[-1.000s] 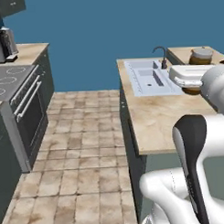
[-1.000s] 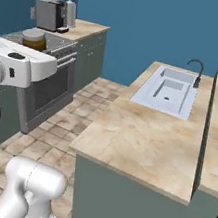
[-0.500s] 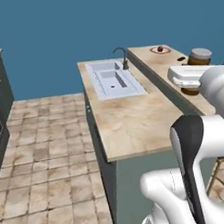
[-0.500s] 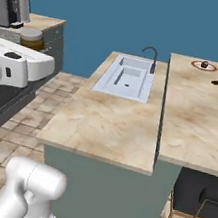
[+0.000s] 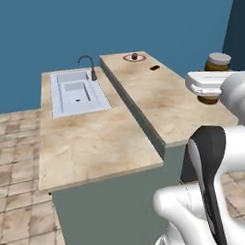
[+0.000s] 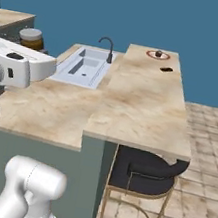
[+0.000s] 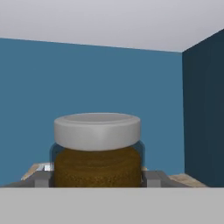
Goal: Take the cinnamon bottle from the cabinet and place it on the dining table, next to the plate with the cupcake. Then take the chocolate from the dining counter and place it on the cupcake plate.
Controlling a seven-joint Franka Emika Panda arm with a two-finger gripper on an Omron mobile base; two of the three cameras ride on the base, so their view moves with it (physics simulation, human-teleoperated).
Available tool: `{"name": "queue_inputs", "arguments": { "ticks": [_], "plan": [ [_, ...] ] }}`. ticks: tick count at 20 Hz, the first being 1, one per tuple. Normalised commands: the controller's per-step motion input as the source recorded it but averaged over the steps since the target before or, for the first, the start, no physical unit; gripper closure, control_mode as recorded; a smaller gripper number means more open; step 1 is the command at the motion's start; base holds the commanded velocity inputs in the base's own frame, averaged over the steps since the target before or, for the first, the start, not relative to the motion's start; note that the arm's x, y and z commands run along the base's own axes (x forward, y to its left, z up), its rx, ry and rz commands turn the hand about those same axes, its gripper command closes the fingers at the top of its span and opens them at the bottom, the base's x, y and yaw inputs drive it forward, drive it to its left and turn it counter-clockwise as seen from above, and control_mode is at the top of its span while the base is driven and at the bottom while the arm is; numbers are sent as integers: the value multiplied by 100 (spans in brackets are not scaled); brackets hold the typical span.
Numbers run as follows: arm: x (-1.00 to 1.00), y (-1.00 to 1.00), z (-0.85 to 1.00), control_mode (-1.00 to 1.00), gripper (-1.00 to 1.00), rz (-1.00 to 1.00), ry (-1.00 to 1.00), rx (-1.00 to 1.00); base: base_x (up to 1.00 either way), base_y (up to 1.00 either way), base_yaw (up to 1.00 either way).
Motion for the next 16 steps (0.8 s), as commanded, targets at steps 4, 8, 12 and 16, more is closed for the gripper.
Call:
{"name": "queue_inputs", "arguments": {
  "ticks": [4, 8, 12, 16],
  "plan": [
    [0, 0, 0, 100, 100, 0, 0, 0, -7, -100, -6],
    [0, 0, 0, 100, 100, 0, 0, 0, 0, -100, -3],
    [0, 0, 0, 100, 100, 0, 0, 0, 1, -100, 0],
    [0, 0, 0, 100, 100, 0, 0, 0, 18, -100, 2]
  ]
}}
